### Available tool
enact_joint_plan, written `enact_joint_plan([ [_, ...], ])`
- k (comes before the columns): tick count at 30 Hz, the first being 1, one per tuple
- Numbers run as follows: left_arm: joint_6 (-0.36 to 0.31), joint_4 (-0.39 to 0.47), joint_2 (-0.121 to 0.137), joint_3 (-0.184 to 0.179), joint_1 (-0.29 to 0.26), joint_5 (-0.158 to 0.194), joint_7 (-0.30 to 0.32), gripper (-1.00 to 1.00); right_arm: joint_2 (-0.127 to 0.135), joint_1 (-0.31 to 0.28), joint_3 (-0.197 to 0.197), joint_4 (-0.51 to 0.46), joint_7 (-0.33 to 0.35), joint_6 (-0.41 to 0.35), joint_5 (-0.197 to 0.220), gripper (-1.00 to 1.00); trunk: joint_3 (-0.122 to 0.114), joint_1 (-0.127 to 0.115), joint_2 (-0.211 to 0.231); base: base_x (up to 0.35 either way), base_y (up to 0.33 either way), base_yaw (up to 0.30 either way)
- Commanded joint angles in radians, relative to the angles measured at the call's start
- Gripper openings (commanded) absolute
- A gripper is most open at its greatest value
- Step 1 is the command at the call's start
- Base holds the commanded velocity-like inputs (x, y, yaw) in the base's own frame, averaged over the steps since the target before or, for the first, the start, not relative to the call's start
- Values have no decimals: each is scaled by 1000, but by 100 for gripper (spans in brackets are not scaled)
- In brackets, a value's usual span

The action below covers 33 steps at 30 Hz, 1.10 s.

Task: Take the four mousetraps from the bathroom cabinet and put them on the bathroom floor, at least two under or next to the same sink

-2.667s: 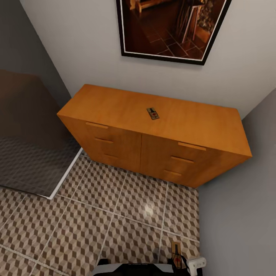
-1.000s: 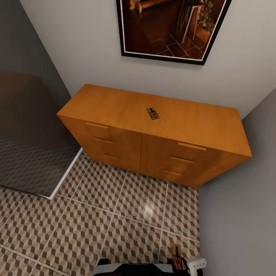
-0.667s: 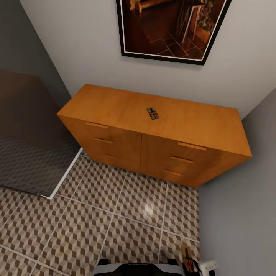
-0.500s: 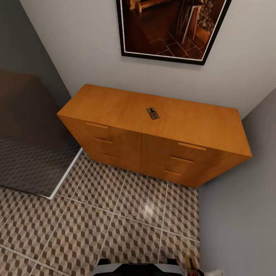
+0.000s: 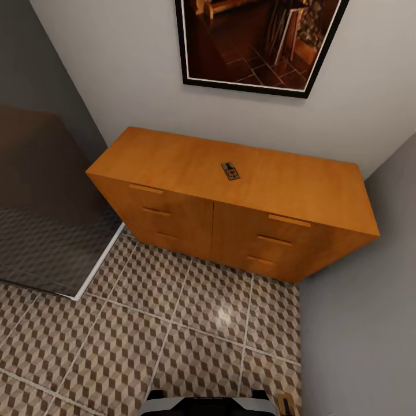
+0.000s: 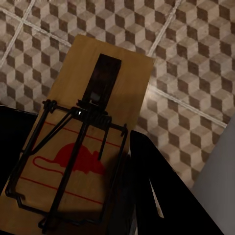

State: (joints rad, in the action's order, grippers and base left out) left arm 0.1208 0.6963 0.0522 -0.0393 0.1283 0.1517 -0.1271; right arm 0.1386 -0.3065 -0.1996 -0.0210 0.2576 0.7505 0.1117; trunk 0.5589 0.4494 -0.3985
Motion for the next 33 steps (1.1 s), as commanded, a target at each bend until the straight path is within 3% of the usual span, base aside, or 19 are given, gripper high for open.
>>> enact_joint_plan([
  [1,22,-7,1,-5,1,10,-4,100,-4,0,-6,1,4,2,12,-100,1,1,-1,0,0,0],
  [4,99,-57,0,-5,1,10,-3,100,-7,0,-5,1,4,2,12,-100,1,1,-1,0,0,0],
  [7,219,-133,-1,-5,1,9,-2,100,-10,0,-5,1,4,1,11,-100,1,1,-1,0,0,0],
  [12,321,-196,-2,-5,1,9,-2,100,-10,0,-5,1,4,1,11,-100,1,1,-1,0,0,-22],
  [25,344,-212,-2,-7,1,9,2,100,-10,0,-4,1,3,1,11,-100,-12,1,-1,0,111,-193],
  [33,344,-220,-2,-7,1,9,80,100,-10,0,-4,1,3,1,11,-100,-21,1,-1,0,272,-222],
])
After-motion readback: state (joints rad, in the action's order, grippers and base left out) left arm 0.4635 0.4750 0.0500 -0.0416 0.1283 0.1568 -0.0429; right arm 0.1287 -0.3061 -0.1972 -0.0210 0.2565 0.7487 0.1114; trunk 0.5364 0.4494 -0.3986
